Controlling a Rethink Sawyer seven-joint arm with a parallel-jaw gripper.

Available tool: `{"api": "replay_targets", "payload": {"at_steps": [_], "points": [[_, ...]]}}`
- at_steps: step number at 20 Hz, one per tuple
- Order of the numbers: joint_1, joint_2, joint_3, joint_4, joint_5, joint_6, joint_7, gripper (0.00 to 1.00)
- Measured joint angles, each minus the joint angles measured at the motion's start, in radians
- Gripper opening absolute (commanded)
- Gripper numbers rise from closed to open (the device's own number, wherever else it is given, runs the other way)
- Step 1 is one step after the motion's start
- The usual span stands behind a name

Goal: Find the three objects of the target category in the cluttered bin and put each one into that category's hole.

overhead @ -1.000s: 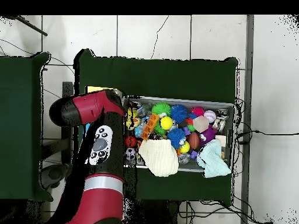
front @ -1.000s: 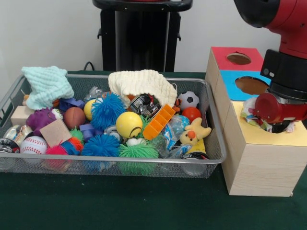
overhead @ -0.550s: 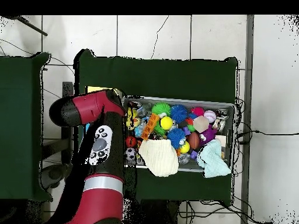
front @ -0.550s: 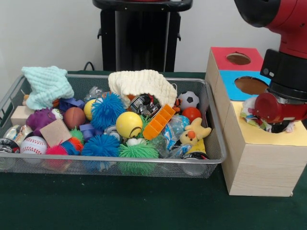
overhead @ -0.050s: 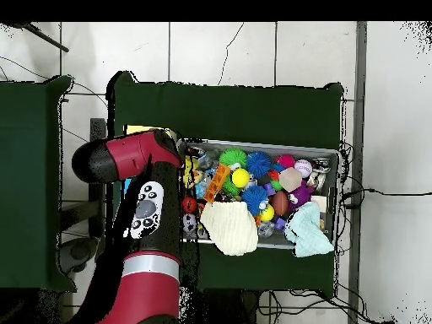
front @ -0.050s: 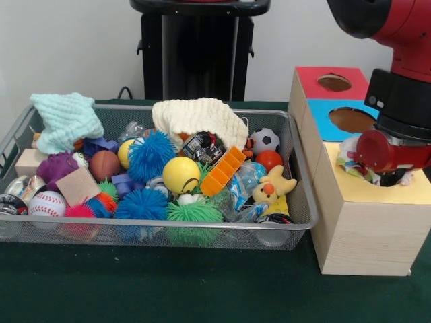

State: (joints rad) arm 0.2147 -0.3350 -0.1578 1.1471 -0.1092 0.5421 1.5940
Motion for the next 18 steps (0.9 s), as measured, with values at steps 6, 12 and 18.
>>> {"api": "replay_targets", "payload": {"at_steps": [6, 12, 18], "points": [[-0.002, -0.003, 0.002, 0.004, 0.0, -0.001, 0.0, 0.0], [-0.005, -0.006, 0.006, 0.01, 0.0, -0.002, 0.0, 0.0], [-0.009, -0.01, 0.011, 0.017, -0.002, -0.002, 0.0, 0.0]]}}
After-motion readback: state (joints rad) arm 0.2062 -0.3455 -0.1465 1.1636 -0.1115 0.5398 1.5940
